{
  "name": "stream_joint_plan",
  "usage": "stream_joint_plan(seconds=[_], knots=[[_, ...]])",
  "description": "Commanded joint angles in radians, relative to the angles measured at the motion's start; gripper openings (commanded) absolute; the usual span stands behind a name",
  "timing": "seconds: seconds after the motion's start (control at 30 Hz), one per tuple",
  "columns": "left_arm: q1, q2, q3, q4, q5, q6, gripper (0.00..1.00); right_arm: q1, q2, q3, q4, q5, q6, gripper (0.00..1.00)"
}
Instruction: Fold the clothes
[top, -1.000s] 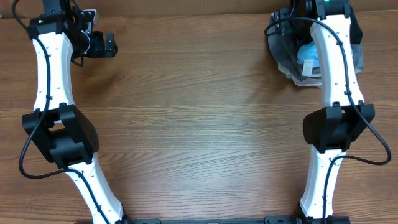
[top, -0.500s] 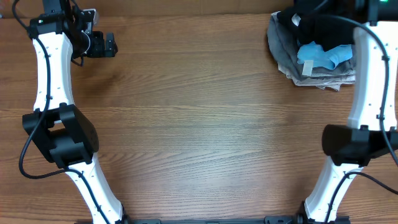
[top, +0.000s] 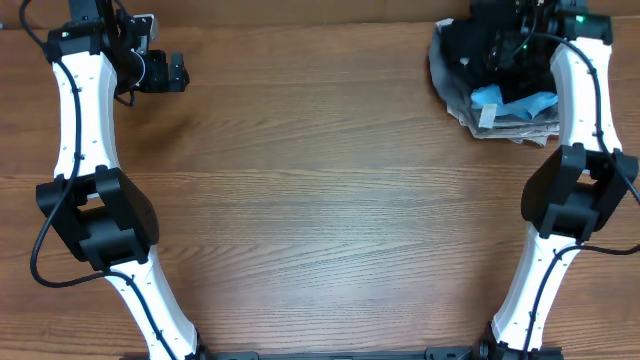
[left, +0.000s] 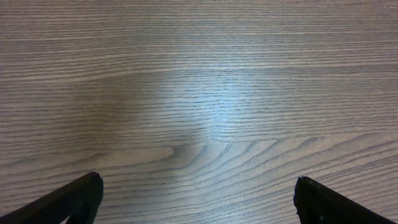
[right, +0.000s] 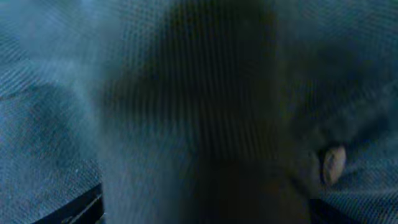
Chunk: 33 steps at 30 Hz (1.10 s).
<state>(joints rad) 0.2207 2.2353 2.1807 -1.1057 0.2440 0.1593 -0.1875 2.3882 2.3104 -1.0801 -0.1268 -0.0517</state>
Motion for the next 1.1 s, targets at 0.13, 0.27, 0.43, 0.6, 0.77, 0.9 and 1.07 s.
stream_joint_plan(seconds=[0.13,0.27,0.43,0.6,0.77,0.9,1.07], knots=[[0.000,0.002,0.000,0.003,0.011,-0.010,1.00,-0.031,0.002,-0.027,-0.031,-0.025,0.053,0.87],[0.000,0.002,0.000,0.003,0.011,-0.010,1.00,-0.050,-0.044,0.138,-0.112,-0.027,0.052,1.00],[0.000,0.002,0.000,0.003,0.011,-0.010,1.00,-0.041,-0.129,0.470,-0.285,-0.034,0.049,1.00],[0.000,0.002,0.000,0.003,0.011,-0.010,1.00,0.005,-0.234,0.745,-0.374,-0.035,0.053,1.00],[0.000,0.002,0.000,0.003,0.011,-0.010,1.00,0.038,-0.339,0.830,-0.356,-0.034,0.053,1.00],[0.000,0.002,0.000,0.003,0.011,-0.010,1.00,0.039,-0.396,0.830,-0.367,-0.032,0.052,1.00],[0.000,0.002,0.000,0.003,0.011,-0.010,1.00,0.039,-0.408,0.830,-0.401,-0.032,0.052,1.00]])
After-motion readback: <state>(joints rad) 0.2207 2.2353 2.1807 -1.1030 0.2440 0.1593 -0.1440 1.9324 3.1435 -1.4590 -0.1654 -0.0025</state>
